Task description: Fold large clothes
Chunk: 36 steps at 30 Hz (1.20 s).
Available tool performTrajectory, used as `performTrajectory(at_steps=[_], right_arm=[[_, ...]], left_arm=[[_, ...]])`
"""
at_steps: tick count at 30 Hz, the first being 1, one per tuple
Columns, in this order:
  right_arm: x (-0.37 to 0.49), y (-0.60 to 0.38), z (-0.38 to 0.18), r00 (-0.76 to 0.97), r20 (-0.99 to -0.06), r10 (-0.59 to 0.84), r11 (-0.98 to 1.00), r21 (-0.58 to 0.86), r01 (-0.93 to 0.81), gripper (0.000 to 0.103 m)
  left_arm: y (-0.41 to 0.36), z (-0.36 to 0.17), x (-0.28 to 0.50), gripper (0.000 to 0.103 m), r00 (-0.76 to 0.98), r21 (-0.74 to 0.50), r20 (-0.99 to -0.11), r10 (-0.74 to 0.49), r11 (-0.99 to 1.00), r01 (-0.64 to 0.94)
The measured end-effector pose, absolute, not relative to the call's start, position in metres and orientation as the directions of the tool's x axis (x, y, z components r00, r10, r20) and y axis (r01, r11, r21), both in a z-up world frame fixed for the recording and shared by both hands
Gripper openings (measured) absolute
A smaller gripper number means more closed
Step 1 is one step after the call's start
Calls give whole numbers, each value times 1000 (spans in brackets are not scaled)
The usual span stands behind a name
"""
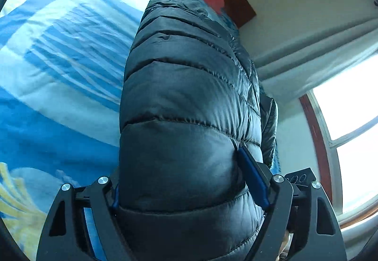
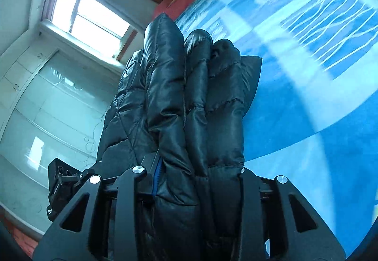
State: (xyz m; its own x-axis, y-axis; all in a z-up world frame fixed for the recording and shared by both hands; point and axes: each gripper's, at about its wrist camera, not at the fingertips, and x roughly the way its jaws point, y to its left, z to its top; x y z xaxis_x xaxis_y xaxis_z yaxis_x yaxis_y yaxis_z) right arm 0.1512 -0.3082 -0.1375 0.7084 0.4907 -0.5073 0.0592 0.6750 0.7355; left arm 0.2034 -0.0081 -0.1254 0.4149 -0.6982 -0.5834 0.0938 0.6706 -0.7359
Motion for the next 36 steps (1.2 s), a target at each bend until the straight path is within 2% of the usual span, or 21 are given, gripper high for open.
performTrajectory(at_steps=[6,9,14,18,25,31,36], right_arm=[[153,-313,-146,697,-521,493,687,725,56,35],[159,-316,-146,690,-529,494,685,725,66,40],[154,-317,-145,674,-559,483,711,699,71,60],[146,-322,-142,665,-563,491,712,699,67,71],[142,-334,-131,667,-553,499,708,704,54,77],[171,-348,-116,682,-542,492,694,717,70,81],[213,-346,-118,648,-586,486,715,693,91,83]], left_arm=[[-7,-156,204,82,401,-736,-597,-695,673,69],[-8,-155,207,83,396,-737,-599,-696,673,68],[-7,-150,210,84,385,-741,-604,-698,669,50],[21,-146,201,84,392,-747,-607,-691,665,15],[52,-137,191,84,445,-738,-593,-671,674,32],[48,-143,229,85,432,-771,-574,-696,637,4],[32,-146,260,86,413,-755,-589,-695,655,27]])
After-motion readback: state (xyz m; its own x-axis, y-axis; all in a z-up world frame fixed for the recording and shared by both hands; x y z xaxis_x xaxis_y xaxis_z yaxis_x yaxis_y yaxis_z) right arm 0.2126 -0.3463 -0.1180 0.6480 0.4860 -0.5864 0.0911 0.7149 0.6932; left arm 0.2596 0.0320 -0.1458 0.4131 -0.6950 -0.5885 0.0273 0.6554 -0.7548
